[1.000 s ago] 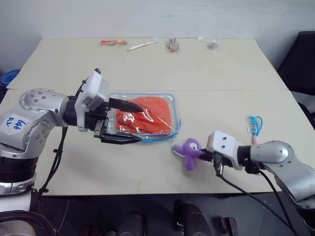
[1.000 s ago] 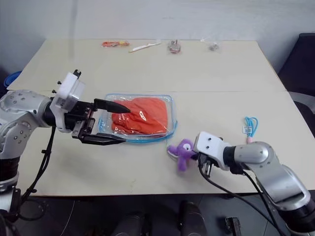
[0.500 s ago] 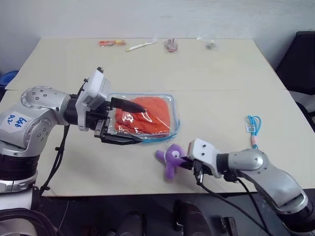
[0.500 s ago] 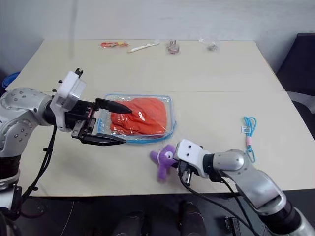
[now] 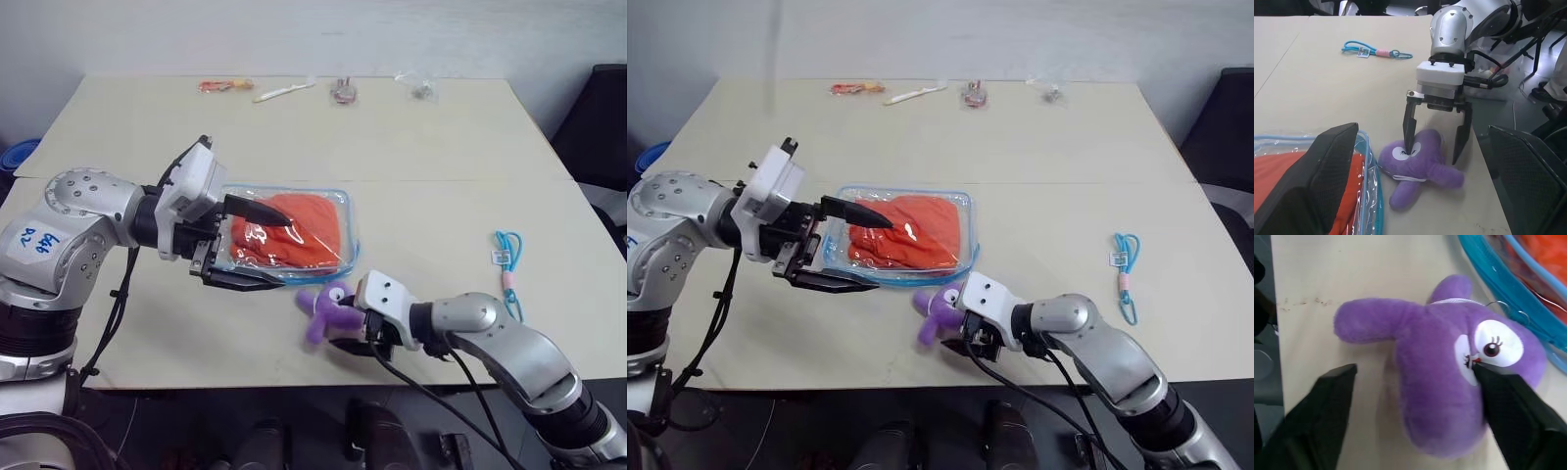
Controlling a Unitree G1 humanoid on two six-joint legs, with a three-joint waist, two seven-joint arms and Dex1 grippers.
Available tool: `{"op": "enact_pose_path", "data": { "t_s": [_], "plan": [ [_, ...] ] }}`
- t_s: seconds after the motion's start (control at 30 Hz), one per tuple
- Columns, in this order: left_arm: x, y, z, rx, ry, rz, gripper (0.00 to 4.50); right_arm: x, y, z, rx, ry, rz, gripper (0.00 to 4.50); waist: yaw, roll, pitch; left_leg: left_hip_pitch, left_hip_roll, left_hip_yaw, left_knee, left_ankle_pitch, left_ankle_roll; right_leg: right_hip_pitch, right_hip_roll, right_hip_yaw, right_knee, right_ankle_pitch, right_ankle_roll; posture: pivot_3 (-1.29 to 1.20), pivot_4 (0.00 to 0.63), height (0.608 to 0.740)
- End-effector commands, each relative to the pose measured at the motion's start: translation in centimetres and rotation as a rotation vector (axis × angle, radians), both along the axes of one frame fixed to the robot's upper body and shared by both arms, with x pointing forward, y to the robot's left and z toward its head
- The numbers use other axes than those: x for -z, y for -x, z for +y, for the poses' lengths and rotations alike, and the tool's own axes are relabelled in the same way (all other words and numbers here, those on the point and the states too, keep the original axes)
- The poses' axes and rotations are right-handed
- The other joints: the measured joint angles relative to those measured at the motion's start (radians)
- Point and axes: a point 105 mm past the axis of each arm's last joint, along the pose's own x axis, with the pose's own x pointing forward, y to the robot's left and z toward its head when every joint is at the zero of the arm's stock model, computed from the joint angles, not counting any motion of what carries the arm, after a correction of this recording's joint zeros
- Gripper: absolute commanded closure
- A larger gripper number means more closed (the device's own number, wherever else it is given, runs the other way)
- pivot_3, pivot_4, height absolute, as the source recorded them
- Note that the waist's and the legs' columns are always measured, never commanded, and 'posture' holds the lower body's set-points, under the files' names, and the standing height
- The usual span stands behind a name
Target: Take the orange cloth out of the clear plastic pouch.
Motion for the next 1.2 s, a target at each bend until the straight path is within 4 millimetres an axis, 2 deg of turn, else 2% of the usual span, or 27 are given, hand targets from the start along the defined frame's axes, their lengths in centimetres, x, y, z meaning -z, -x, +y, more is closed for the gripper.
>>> {"op": "enact_pose_path", "data": {
  "t_s": [0.03, 0.23, 0.37, 0.5, 0.53, 0.6, 0.67, 0.87, 1.1, 1.13, 1.17, 1.2],
  "plan": [
    [0.0, -0.2, 0.4, -0.007, -0.009, -0.028, 0.00, -1.8, 0.7, -0.7, -0.005, -0.019, -0.022, 0.03, 0.001, 0.000, 0.000, 0.000, 0.000, 0.000, 0.000, 0.000, 0.000, 0.000, 0.000, 0.000, 0.000, 0.000, 0.000, 0.00, 0.150, 0.740],
    [1.4, -0.8, 0.1, 0.011, -0.066, -0.067, 0.00, -5.2, 1.7, -1.2, -0.024, -0.112, -0.011, 0.03, 0.003, 0.000, 0.000, 0.000, 0.000, -0.001, 0.000, 0.000, 0.000, 0.000, 0.000, -0.001, 0.000, 0.000, 0.000, 0.00, 0.150, 0.740],
    [3.1, -0.9, -1.6, 0.071, -0.125, -0.113, 0.00, -7.8, 2.3, -2.6, -0.100, -0.097, -0.085, 0.03, 0.012, 0.000, 0.000, -0.001, -0.001, -0.001, 0.000, 0.000, 0.000, 0.001, -0.001, -0.001, -0.001, 0.000, 0.000, 0.00, 0.150, 0.740],
    [4.2, -1.1, -3.9, 0.127, -0.166, -0.200, 0.00, -8.7, -0.1, -4.3, -0.082, 0.014, -0.258, 0.03, 0.020, 0.000, 0.000, -0.001, -0.001, -0.001, 0.000, 0.000, 0.001, 0.001, 0.000, -0.001, -0.003, 0.000, 0.000, 0.00, 0.150, 0.740],
    [4.3, -1.1, -4.1, 0.134, -0.170, -0.212, 0.00, -8.7, -0.6, -4.4, -0.081, 0.035, -0.287, 0.03, 0.021, 0.000, 0.000, 0.000, -0.001, 0.000, 0.000, 0.000, 0.001, 0.001, 0.000, 0.000, -0.003, 0.000, 0.001, 0.00, 0.150, 0.740],
    [4.9, -0.9, -5.0, 0.162, -0.196, -0.267, 0.00, -8.7, -3.2, -5.0, -0.076, 0.117, -0.437, 0.03, 0.021, 0.000, 0.000, 0.000, -0.001, 0.003, 0.000, 0.000, 0.001, 0.001, 0.000, 0.000, -0.002, 0.000, 0.001, 0.00, 0.150, 0.740],
    [5.3, -0.8, -5.1, 0.190, -0.228, -0.329, 0.00, -8.4, -5.5, -4.5, -0.099, 0.156, -0.557, 0.03, 0.017, 0.000, 0.000, 0.000, -0.001, 0.006, 0.000, 0.000, 0.001, 0.001, 0.000, 0.000, -0.002, 0.000, 0.001, 0.00, 0.150, 0.740],
    [5.0, 0.4, -5.2, 0.210, -0.126, -0.299, 0.00, -5.6, -7.5, -2.7, -0.197, 0.191, -0.617, 0.03, -0.001, 0.000, 0.000, -0.001, 0.001, 0.008, -0.002, 0.000, 0.000, 0.000, 0.000, -0.003, -0.003, 0.000, 0.000, 0.00, 0.150, 0.740],
    [5.6, 1.6, -5.3, 0.243, -0.133, -0.258, 0.00, -5.1, -9.3, -1.6, -0.203, 0.158, -0.658, 0.03, -0.001, 0.000, 0.000, -0.002, 0.003, -0.002, 0.001, 0.000, 0.000, 0.002, -0.001, -0.003, -0.003, 0.001, 0.001, 0.00, 0.150, 0.740],
    [5.6, 1.7, -5.2, 0.240, -0.133, -0.252, 0.00, -4.9, -9.5, -1.5, -0.207, 0.160, -0.662, 0.41, -0.001, 0.000, 0.000, -0.002, 0.003, -0.003, 0.001, 0.000, 0.000, 0.002, -0.001, -0.003, -0.003, 0.001, 0.001, 0.00, 0.150, 0.740],
    [5.5, 1.7, -5.1, 0.239, -0.132, -0.249, 0.00, -4.7, -9.6, -1.4, -0.213, 0.162, -0.666, 0.57, -0.001, 0.001, 0.000, -0.002, 0.003, -0.003, 0.001, 0.000, 0.000, 0.002, -0.001, -0.004, -0.003, 0.001, 0.001, 0.00, 0.150, 0.740],
    [5.5, 1.7, -5.0, 0.235, -0.137, -0.241, 0.00, -4.5, -9.7, -1.3, -0.223, 0.166, -0.668, 0.98, 0.000, 0.001, 0.001, -0.002, 0.003, -0.003, 0.001, 0.000, 0.000, 0.002, -0.001, -0.004, -0.003, 0.000, 0.001, 0.00, 0.150, 0.740]
  ]
}}
